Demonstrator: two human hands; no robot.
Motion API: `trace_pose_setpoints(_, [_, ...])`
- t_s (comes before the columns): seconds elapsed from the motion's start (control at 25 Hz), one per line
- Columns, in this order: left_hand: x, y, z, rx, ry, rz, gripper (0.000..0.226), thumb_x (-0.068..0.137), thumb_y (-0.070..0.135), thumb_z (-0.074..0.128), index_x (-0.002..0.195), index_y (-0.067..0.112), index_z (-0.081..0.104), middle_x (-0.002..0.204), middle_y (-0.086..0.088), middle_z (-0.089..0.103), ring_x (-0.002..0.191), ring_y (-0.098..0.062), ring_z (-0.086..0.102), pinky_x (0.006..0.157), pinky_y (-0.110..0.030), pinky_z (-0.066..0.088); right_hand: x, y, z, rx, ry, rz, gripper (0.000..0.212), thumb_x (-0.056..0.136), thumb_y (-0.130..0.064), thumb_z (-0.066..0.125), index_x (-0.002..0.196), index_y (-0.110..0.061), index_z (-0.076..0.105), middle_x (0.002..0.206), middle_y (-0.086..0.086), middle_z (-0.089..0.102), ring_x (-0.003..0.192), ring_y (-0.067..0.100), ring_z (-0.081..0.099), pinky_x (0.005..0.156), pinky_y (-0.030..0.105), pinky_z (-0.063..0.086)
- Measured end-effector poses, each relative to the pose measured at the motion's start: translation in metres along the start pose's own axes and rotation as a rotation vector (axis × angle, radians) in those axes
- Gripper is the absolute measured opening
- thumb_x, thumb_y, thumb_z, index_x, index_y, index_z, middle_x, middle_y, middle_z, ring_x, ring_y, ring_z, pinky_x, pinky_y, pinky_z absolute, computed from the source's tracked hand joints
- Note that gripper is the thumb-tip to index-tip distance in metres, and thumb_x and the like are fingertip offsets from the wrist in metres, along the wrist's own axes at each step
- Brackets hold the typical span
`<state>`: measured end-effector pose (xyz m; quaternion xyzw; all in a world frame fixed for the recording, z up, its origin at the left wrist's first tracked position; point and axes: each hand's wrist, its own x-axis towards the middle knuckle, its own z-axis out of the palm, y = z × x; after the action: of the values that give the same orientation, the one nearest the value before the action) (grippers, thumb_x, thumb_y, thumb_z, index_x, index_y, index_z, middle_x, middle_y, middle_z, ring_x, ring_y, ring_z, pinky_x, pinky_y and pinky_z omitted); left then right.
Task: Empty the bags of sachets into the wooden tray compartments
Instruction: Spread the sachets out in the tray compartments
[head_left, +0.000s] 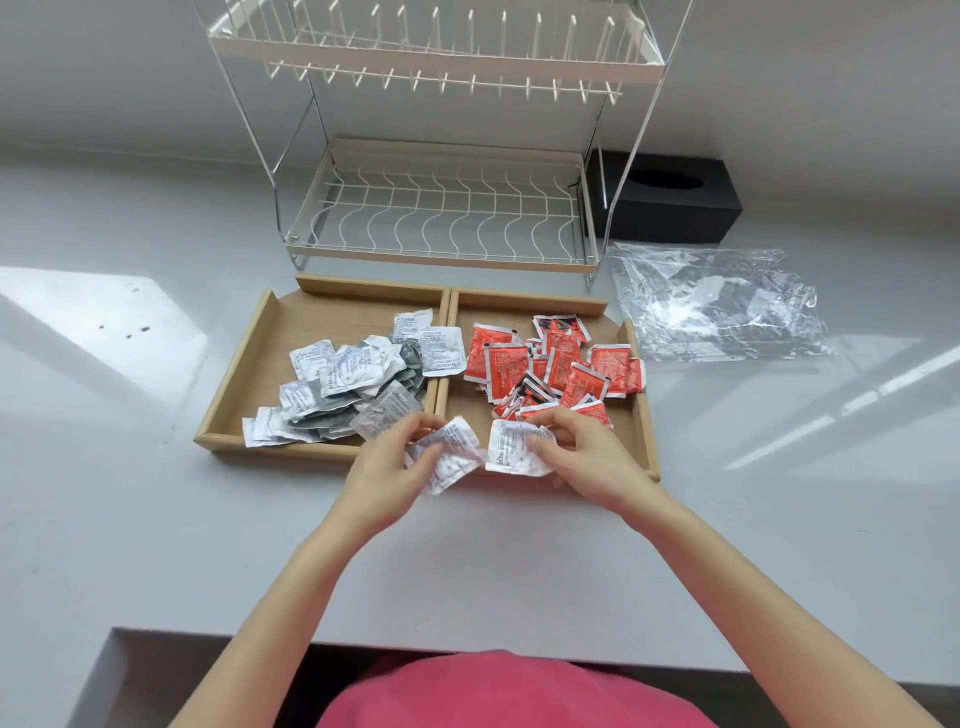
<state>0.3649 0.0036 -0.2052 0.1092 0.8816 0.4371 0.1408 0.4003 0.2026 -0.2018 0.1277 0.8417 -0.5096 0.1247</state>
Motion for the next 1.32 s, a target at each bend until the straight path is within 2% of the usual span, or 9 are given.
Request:
trace_pose_setpoints(0.16, [0.015,-0.012,-0.033,-0.015,0.11,-0.035,0.026,0.087,0.007,0.051,0.111,0.013,0.059,0.102,0.008,0.057,0.094,-0.01,0.049,0.07,-0.016,0.03,0.023,-0.027,0.021,0.043,-0.011,-0.027,0.019,0.087,-0.013,0.053,0.105,-0.018,0.057,0.069,-0.007,0.056,0.062,0.013,0.05,0.057,0.019,0.043])
trace_pose_setpoints(0.28, [0.032,-0.025,-0.055,-0.069,0.132,-0.062,0.031,0.087,0.005,0.048,0.115,0.015,0.057,0.109,0.006,0.056,0.104,-0.008,0.047,0.088,-0.021,0.037,0.048,-0.047,0.038,0.027,-0.018,-0.045,0.027,0.086,-0.008,0.052,0.113,-0.007,0.057,0.081,-0.001,0.058,0.06,0.01,0.051,0.048,0.012,0.046])
trace_pose_setpoints(0.48, [0.06,-0.037,-0.079,-0.058,0.186,-0.107,0.036,0.087,0.006,0.047,0.12,0.016,0.055,0.111,0.006,0.055,0.11,-0.02,0.053,0.085,-0.024,0.036,0.087,-0.077,0.06,0.003,-0.04,-0.06,0.031,0.084,-0.009,0.053,0.114,-0.009,0.058,0.08,-0.005,0.054,0.073,0.017,0.054,0.072,0.033,0.05])
trace_pose_setpoints(0.64, [0.067,-0.049,-0.071,0.086,0.112,-0.054,0.063,0.077,0.039,0.047,0.134,0.014,0.04,0.141,-0.01,0.041,0.131,-0.026,0.036,0.1,-0.02,0.024,0.096,-0.089,0.069,-0.261,-0.076,-0.143,0.041,0.086,-0.015,0.051,0.127,-0.014,0.05,0.115,0.007,0.058,0.109,0.021,0.053,0.092,0.028,0.038])
trace_pose_setpoints(0.72, [0.065,-0.058,-0.063,0.271,0.083,-0.028,0.088,0.065,0.059,0.039,0.142,0.02,0.024,0.153,-0.014,0.017,0.142,-0.029,0.013,0.112,-0.036,0.011,0.093,-0.087,0.071,-0.39,-0.039,-0.249,0.047,0.089,-0.017,0.048,0.135,-0.014,0.04,0.133,0.01,0.048,0.126,0.023,0.043,0.101,0.03,0.033])
trace_pose_setpoints(0.84, [0.06,-0.071,-0.051,0.488,0.046,-0.022,0.1,0.058,0.074,0.031,0.14,0.032,-0.01,0.156,-0.009,-0.009,0.142,-0.032,-0.014,0.112,-0.052,-0.005,0.087,-0.079,0.073,-0.611,0.006,-0.322,0.058,0.092,-0.025,0.044,0.144,-0.015,0.021,0.151,0.014,0.023,0.141,0.026,0.019,0.113,0.034,0.019])
trace_pose_setpoints(1.0, [0.061,-0.079,-0.044,0.563,-0.037,-0.051,0.113,0.043,0.087,0.013,0.138,0.034,-0.016,0.155,-0.007,-0.016,0.142,-0.034,-0.015,0.112,-0.056,-0.003,0.084,-0.07,0.09,-0.806,-0.138,-0.163,0.072,0.092,-0.042,0.037,0.146,-0.018,-0.003,0.154,0.023,-0.007,0.144,0.032,-0.01,0.116,0.04,-0.002])
trace_pose_setpoints(1.12, [0.071,-0.083,-0.045,0.55,-0.04,-0.113,0.108,0.049,0.079,0.019,0.143,0.033,-0.01,0.155,-0.008,-0.016,0.142,-0.034,-0.012,0.112,-0.056,0.002,0.095,-0.072,0.1,-0.802,-0.179,-0.204,0.076,0.092,-0.043,0.037,0.146,-0.012,-0.007,0.155,0.023,-0.008,0.144,0.03,-0.012,0.116,0.038,-0.005])
trace_pose_setpoints(1.32, [0.091,-0.091,-0.057,0.521,-0.045,-0.167,0.108,0.066,0.066,0.059,0.144,0.032,-0.007,0.156,-0.009,-0.01,0.143,-0.032,-0.01,0.112,-0.054,0.004,0.124,-0.078,0.105,-0.811,-0.243,-0.236,0.079,0.092,-0.045,0.038,0.145,-0.012,-0.009,0.156,0.018,-0.007,0.145,0.026,-0.009,0.117,0.035,-0.004])
